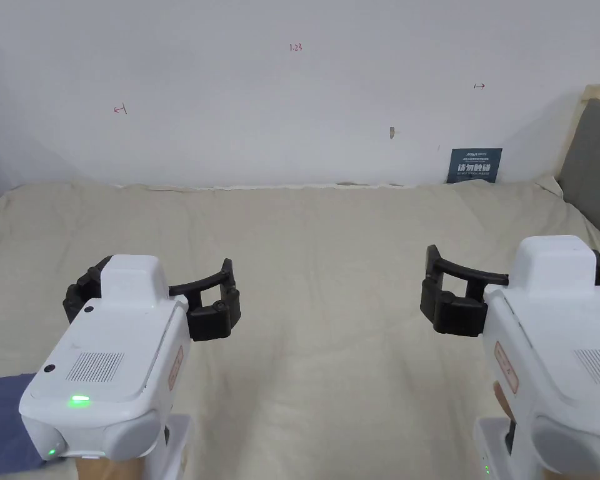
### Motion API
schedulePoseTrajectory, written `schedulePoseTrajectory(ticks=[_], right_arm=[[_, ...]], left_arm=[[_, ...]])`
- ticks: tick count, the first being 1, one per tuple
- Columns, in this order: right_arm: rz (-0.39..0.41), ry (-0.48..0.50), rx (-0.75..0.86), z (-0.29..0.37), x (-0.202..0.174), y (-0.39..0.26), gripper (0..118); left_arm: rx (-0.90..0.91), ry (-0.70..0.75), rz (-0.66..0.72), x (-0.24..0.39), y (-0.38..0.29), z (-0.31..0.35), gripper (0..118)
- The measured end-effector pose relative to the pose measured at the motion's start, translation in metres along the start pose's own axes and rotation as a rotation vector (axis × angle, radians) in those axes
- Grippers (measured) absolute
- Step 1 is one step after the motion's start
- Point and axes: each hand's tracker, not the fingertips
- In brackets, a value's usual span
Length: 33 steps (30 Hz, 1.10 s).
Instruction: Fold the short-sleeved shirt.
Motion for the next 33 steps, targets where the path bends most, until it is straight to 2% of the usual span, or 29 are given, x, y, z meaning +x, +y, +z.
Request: schedulePoseTrajectory(ticks=[11,14,17,19,21,26,33], right_arm=[[-0.011,-0.003,-0.055,-0.004,0.0,0.001,118],[-0.093,-0.053,-0.176,-0.008,-0.003,0.009,118],[-0.223,-0.103,-0.306,-0.013,-0.001,0.02,118],[-0.247,-0.205,-0.398,-0.016,-0.004,0.028,118],[-0.238,-0.246,-0.437,-0.019,-0.006,0.032,118],[-0.147,-0.247,-0.437,-0.019,-0.014,0.033,118],[-0.167,-0.218,-0.42,-0.018,-0.015,0.03,118]], left_arm=[[-0.006,-0.003,-0.003,0.0,-0.001,0.001,118],[-0.002,-0.004,-0.004,0.0,-0.001,0.0,118],[-0.004,0.0,0.0,0.0,-0.001,0.0,118],[-0.002,-0.002,0.005,-0.001,0.0,0.0,118],[-0.002,-0.004,0.007,-0.001,0.001,0.0,118],[0.006,-0.006,0.003,-0.001,0.002,0.001,118],[0.017,-0.002,0.004,-0.002,0.004,0.001,118]])
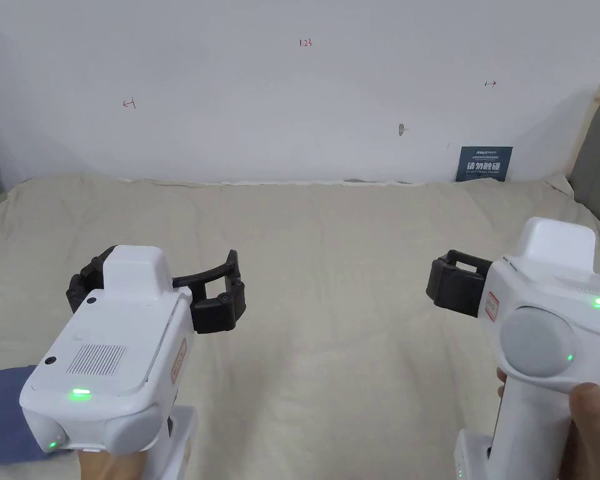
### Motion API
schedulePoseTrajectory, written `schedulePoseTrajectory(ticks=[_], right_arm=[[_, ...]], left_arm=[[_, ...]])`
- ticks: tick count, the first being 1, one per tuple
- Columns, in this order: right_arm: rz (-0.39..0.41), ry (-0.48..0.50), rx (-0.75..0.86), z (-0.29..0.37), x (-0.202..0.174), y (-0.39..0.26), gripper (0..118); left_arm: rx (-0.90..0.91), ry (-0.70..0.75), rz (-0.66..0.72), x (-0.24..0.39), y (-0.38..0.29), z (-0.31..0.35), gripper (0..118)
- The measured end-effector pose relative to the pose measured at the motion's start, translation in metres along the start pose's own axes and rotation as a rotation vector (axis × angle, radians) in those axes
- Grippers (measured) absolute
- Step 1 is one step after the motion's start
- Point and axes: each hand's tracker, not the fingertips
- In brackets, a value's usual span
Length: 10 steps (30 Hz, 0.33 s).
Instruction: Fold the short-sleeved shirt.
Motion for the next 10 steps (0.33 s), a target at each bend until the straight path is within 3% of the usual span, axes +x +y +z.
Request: schedulePoseTrajectory(ticks=[5,10], right_arm=[[0.025,-0.011,0.015,-0.0019,0.0005,0.001,118],[0.004,0.05,0.028,-0.0055,0.0045,-0.0012,118]], left_arm=[[0.0,-0.001,0.003,-0.0011,-0.0001,-0.0004,118],[0.001,-0.003,0.001,-0.0012,0.0004,0.0001,118]])
